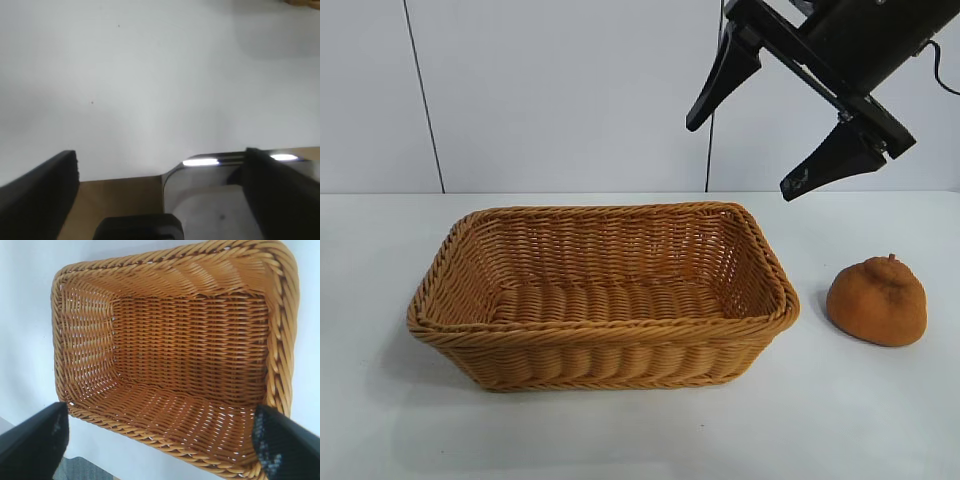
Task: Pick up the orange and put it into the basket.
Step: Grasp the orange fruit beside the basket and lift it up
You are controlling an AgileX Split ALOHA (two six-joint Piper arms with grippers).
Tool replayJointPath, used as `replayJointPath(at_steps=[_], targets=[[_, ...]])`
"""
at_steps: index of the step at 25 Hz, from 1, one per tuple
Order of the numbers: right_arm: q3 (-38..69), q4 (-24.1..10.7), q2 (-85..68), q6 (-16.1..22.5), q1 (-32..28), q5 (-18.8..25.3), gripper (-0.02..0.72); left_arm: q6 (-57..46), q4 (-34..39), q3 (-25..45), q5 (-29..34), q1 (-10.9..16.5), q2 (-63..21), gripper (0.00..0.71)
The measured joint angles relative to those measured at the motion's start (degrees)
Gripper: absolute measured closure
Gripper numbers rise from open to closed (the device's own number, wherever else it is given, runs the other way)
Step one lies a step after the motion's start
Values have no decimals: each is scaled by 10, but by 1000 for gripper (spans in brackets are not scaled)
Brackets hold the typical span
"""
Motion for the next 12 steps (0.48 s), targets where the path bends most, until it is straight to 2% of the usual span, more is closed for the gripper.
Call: replayJointPath(at_steps=[8, 12], targets=[[0, -1, 0, 0, 0, 6, 21, 9, -1, 4, -10, 0, -119, 79], [0, -13, 0, 0, 0, 19, 21, 9, -1, 5, -10, 0, -192, 79]])
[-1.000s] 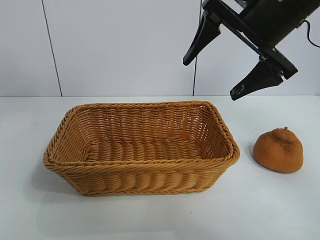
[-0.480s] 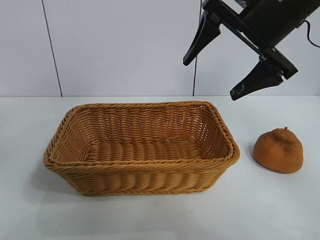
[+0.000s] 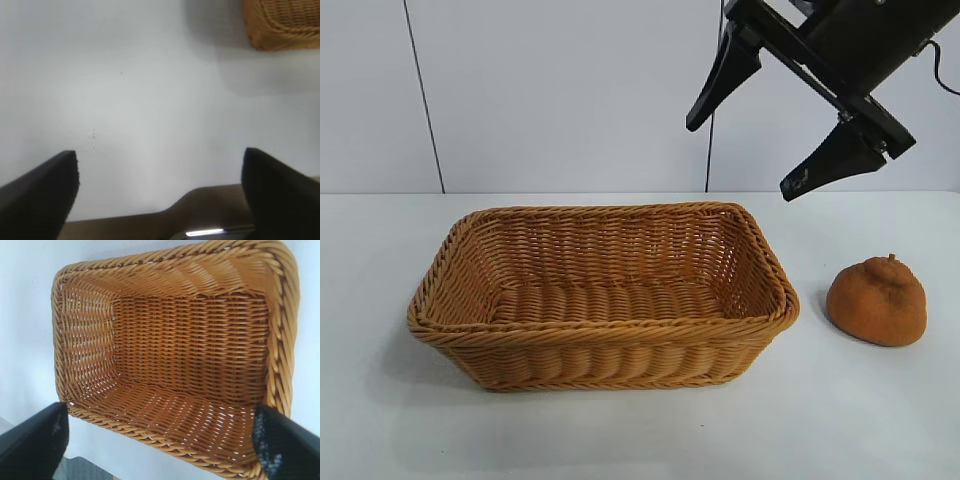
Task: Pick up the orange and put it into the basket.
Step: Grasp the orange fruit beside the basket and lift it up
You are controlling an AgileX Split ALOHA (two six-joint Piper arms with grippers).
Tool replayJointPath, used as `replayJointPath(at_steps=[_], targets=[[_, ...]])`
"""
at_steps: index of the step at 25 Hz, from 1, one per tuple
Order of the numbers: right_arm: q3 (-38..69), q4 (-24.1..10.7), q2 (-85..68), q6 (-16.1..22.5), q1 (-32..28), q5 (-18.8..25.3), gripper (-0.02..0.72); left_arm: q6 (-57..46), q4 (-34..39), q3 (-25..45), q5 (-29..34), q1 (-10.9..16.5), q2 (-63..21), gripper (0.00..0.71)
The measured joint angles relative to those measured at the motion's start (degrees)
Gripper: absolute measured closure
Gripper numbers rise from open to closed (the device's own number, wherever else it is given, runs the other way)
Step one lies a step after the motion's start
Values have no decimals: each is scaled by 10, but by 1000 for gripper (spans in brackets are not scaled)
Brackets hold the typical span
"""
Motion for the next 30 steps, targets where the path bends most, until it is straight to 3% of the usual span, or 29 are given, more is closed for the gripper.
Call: replayJointPath(at_steps=[6, 10, 12, 15, 18, 20, 27, 30], targets=[[-2, -12, 0, -1, 0, 17, 21, 0, 0, 1, 1, 0, -85, 79], [-29, -57, 0, 1, 0, 57, 21, 0, 0, 1, 1, 0, -87, 79], [-53, -97, 0, 18, 0, 79, 21, 0, 0, 1, 1, 0, -87, 79], [-90, -192, 0, 64, 0, 105, 21, 0, 0, 1, 1, 0, -87, 79], [-111, -289, 0, 112, 0, 108, 21, 0, 0, 1, 1, 0, -87, 79], [-113, -329, 0, 129, -8, 104, 21, 0, 0, 1, 1, 0, -87, 79], [-114, -348, 0, 137, -108, 92, 21, 0, 0, 1, 1, 0, -87, 79], [-114, -328, 0, 123, -142, 97, 21, 0, 0, 1, 1, 0, -87, 79]])
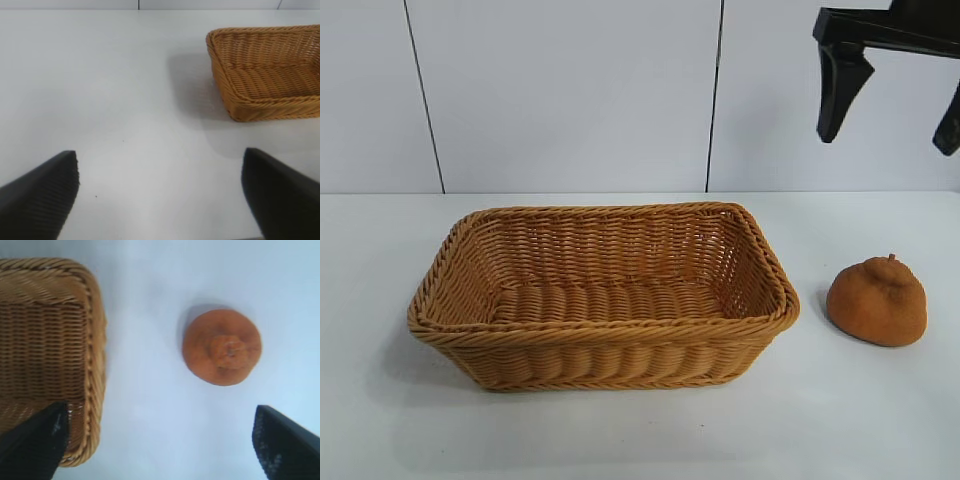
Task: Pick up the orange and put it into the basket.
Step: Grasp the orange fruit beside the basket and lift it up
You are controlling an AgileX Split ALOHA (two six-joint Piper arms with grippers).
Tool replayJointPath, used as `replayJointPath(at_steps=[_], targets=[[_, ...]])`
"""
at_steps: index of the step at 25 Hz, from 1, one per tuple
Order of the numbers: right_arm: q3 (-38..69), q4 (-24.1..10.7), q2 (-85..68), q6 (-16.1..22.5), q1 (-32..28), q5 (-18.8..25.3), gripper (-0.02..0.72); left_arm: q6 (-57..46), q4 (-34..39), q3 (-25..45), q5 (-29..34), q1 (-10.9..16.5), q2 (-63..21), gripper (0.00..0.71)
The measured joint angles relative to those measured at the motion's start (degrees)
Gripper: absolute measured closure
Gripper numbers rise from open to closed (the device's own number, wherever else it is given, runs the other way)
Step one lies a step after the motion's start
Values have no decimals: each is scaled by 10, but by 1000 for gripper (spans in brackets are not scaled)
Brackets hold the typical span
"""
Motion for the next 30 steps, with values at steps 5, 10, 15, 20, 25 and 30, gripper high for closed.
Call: replayJointPath(at_steps=[5, 10, 15, 20, 25, 30], targets=[[0, 55, 0, -30, -5, 9, 21, 0, 0, 0, 0, 0, 0, 79], [-1, 76, 26, -33, -4, 7, 21, 0, 0, 0, 0, 0, 0, 79], [-1, 86, 87, -33, -4, -11, 21, 0, 1, 0, 0, 0, 0, 79], [-1, 93, 162, -35, -4, -24, 21, 0, 1, 0, 0, 0, 0, 79], [-1, 96, 227, -38, -4, -41, 21, 0, 1, 0, 0, 0, 0, 79], [-1, 96, 248, -38, -4, -61, 21, 0, 1, 0, 0, 0, 0, 79]])
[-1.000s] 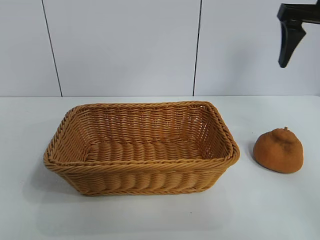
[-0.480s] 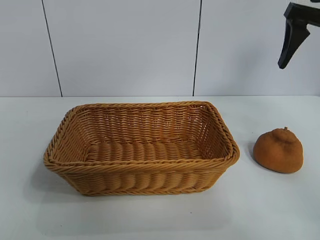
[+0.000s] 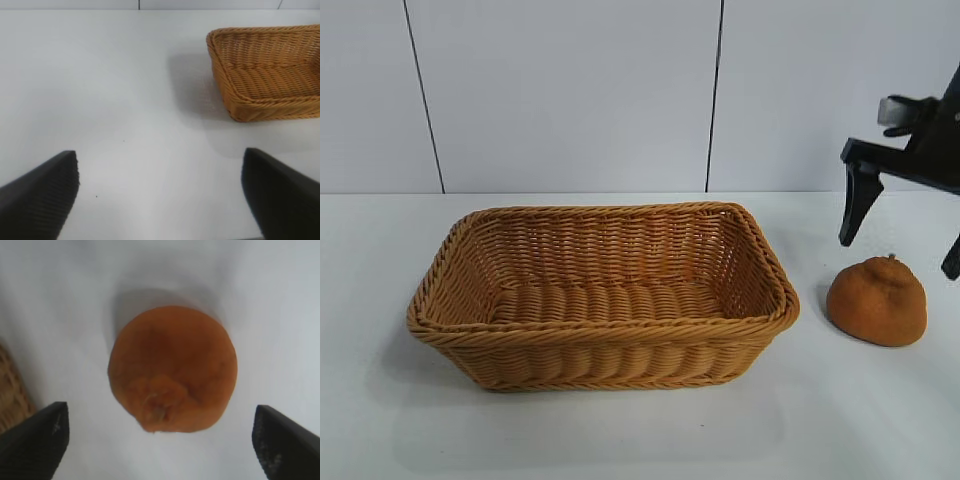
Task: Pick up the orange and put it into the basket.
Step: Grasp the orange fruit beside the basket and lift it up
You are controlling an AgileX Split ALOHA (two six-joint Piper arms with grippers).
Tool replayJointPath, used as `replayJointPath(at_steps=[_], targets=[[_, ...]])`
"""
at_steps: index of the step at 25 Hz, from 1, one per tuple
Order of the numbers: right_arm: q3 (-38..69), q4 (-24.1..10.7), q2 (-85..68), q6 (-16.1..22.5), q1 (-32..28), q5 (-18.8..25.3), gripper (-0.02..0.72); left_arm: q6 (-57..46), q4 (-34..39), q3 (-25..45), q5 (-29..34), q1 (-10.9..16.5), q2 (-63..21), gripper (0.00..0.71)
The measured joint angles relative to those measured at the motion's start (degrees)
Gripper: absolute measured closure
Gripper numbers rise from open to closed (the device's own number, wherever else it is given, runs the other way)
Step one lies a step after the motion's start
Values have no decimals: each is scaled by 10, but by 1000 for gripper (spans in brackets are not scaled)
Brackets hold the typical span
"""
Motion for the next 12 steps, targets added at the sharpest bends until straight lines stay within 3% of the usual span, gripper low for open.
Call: replayJointPath(at_steps=[2, 4, 12], targets=[[0, 0, 0, 0, 0, -8, 48, 0, 0, 0, 0, 0, 0, 79], [0, 0, 0, 0, 0, -8, 132, 0, 0, 0, 0, 0, 0, 79], [0, -2, 0, 0, 0, -4, 659, 0, 0, 0, 0, 0, 0, 79]])
